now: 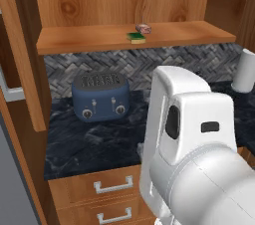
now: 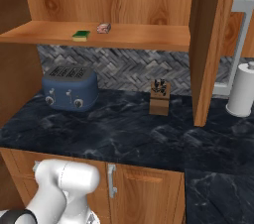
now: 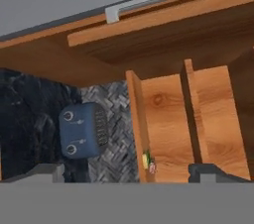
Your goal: Pick up the sponge and bar soap from the sink, and place them back in the cabinet, and close the cabinet doors.
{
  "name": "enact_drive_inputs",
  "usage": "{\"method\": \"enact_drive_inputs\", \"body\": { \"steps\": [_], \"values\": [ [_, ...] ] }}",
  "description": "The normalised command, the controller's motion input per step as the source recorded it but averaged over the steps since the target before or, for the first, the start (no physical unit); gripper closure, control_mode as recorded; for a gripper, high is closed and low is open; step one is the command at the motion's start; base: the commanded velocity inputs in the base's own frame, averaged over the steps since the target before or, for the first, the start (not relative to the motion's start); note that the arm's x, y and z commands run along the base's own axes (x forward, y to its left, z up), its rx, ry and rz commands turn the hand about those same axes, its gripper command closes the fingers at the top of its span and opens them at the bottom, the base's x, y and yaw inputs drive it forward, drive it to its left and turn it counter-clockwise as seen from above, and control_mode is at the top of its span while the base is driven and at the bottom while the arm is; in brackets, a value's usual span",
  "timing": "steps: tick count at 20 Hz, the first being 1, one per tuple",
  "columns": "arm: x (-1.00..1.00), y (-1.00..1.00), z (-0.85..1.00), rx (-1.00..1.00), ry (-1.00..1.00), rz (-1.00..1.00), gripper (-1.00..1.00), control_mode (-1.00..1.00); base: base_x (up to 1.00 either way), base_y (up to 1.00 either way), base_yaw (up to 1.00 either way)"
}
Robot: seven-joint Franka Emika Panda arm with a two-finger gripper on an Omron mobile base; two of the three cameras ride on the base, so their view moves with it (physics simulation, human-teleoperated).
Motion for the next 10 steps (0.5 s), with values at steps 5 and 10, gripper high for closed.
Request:
{"method": "enact_drive_inputs", "body": {
  "steps": [5, 10],
  "values": [
    [0.0, 0.06, 0.0, -0.27, 0.0, 0.01, -1.0, -1.0, 0.0, 0.0, 0.0],
    [0.0, 0.1, 0.0, -0.26, -0.03, 0.02, -1.0, -1.0, 0.0, 0.0, 0.0]
  ]
}}
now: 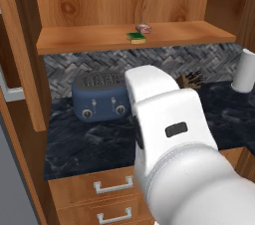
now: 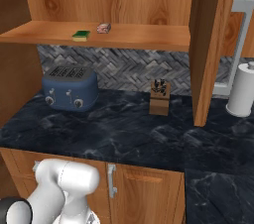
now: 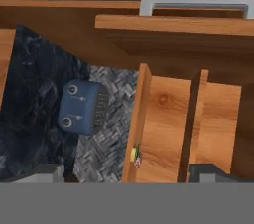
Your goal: Pick up the sponge and bar soap from the sink, and place them back in the cabinet, and close the cabinet doors.
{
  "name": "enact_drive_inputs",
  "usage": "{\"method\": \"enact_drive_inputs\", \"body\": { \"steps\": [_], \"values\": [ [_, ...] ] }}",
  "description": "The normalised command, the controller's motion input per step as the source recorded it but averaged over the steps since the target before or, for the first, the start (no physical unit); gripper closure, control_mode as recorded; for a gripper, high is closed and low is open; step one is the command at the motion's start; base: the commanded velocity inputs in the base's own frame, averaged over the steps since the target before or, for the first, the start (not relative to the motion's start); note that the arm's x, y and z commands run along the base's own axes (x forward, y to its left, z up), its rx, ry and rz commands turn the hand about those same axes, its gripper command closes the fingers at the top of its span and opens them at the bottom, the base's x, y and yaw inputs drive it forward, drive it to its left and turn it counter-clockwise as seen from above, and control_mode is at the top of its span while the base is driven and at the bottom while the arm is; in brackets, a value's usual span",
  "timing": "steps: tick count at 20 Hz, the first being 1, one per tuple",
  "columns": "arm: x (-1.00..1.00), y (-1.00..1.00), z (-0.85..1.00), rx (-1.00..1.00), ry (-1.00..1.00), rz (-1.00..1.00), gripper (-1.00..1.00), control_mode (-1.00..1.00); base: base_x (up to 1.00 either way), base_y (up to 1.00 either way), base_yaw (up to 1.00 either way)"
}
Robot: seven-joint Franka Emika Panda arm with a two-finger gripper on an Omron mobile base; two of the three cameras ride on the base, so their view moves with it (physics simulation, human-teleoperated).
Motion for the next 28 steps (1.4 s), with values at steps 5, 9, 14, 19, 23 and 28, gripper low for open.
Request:
{"method": "enact_drive_inputs", "body": {
  "steps": [5, 9, 14, 19, 23, 28],
  "values": [
    [-0.01, 0.12, 0.0, -0.22, -0.12, 0.01, -1.0, -1.0, 0.0, 0.0, 0.0],
    [0.0, 0.01, -0.13, -0.15, -0.18, 0.0, -1.0, -1.0, 0.0, 0.0, 0.0],
    [0.0, 0.0, -0.28, -0.06, -0.2, 0.0, -1.0, -1.0, 0.0, 0.0, 0.0],
    [0.01, 0.0, -0.26, -0.02, -0.21, 0.0, -1.0, -1.0, 0.0, 0.0, 0.0],
    [0.12, 0.0, -0.13, -0.02, -0.16, 0.0, -1.0, -1.0, 0.0, 0.0, 0.0],
    [0.31, 0.0, -0.01, -0.01, -0.09, 0.0, -1.0, -1.0, 0.0, 0.0, 0.0]
  ]
}}
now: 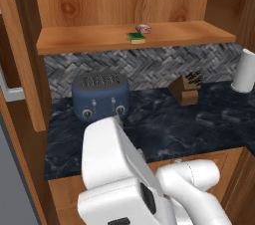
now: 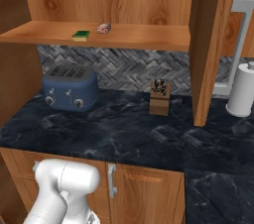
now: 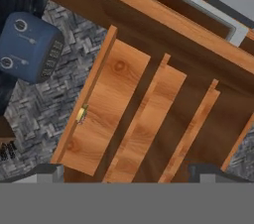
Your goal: Pick up the sponge and bar soap from the sink, and place them back in the cabinet, and close the cabinet doors.
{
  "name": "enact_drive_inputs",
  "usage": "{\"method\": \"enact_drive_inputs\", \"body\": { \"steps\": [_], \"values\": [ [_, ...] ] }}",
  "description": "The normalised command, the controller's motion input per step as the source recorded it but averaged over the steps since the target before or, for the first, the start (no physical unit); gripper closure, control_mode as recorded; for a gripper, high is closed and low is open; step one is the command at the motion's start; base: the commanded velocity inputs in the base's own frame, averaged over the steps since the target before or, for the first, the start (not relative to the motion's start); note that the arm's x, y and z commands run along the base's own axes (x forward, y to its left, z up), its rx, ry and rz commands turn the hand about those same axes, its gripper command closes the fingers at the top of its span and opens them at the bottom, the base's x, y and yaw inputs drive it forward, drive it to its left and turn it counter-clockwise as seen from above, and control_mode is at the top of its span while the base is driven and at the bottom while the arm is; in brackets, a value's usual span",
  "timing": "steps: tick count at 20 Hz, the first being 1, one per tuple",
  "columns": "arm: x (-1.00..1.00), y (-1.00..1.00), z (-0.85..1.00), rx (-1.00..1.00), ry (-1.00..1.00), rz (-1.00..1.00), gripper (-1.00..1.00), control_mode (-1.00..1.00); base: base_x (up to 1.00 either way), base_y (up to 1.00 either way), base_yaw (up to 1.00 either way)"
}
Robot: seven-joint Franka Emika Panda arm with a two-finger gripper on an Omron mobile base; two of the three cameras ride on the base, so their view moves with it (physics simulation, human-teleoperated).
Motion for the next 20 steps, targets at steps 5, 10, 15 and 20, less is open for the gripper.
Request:
{"method": "enact_drive_inputs", "body": {
  "steps": [5, 10, 15, 20],
  "values": [
    [0.18, 0.09, 0.0, 0.0, -0.02, 0.0, -1.0, -1.0, 0.0, 0.0, 0.0],
    [0.01, 0.18, -0.02, 0.0, 0.0, 0.0, -1.0, -1.0, 0.0, 0.0, 0.0],
    [0.0, 0.2, 0.0, 0.0, -0.03, 0.0, -1.0, -1.0, 0.0, 0.0, 0.0],
    [0.0, 0.18, 0.0, 0.05, -0.02, 0.0, -1.0, -1.0, 0.0, 0.0, 0.0]
  ]
}}
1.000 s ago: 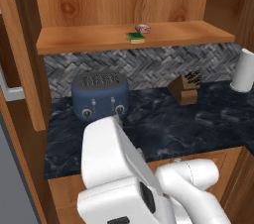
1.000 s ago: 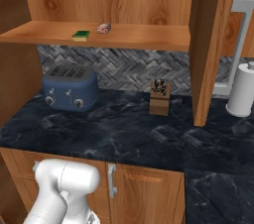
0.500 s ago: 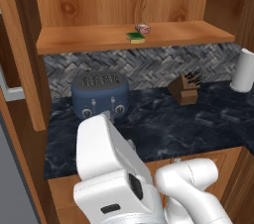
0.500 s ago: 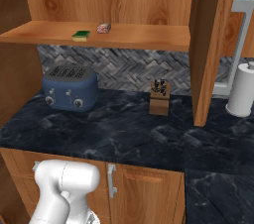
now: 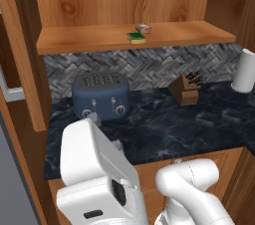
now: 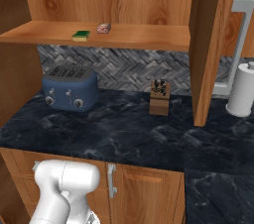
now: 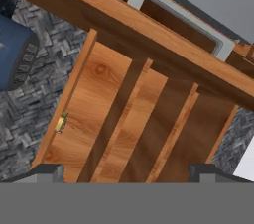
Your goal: Pick up the sponge and bar soap from the sink, and place them back in the cabinet, and close the cabinet doors.
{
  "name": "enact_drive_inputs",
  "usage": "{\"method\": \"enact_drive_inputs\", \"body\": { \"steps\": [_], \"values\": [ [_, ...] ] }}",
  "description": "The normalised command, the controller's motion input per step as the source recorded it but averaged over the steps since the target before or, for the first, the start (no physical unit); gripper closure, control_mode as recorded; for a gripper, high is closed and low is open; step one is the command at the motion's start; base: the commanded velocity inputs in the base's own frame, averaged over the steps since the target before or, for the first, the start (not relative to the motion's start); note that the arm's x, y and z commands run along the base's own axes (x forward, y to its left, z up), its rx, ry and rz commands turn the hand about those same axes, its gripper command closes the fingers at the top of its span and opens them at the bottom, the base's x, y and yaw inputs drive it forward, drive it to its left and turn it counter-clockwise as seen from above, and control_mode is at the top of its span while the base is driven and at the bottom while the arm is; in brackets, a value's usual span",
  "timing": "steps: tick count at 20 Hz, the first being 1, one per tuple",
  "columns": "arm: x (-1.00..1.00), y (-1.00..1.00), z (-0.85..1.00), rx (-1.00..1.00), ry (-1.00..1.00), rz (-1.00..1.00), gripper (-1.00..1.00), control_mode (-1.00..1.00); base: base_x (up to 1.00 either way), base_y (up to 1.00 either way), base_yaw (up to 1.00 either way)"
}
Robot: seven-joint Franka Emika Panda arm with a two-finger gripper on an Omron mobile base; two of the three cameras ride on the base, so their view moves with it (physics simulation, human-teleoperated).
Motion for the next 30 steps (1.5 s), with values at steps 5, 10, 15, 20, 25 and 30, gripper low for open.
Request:
{"method": "enact_drive_inputs", "body": {
  "steps": [5, 10, 15, 20, 25, 30],
  "values": [
    [0.0, 0.15, 0.0, 0.14, 0.0, 0.01, -1.0, -1.0, 0.0, 0.0, 0.0],
    [0.0, 0.19, 0.0, 0.13, 0.0, 0.02, -1.0, -1.0, 0.0, 0.0, 0.0],
    [0.0, 0.26, 0.0, 0.05, 0.0, 0.01, -1.0, -1.0, 0.0, 0.0, 0.0],
    [0.0, 0.26, 0.0, 0.02, 0.0, 0.02, -1.0, -1.0, 0.0, 0.0, 0.0],
    [0.03, 0.16, 0.0, 0.0, 0.0, 0.0, -1.0, -1.0, 0.0, 0.0, 0.0],
    [0.07, 0.16, -0.01, 0.0, 0.0, 0.0, -1.0, -1.0, 0.0, 0.0, 0.0]
  ]
}}
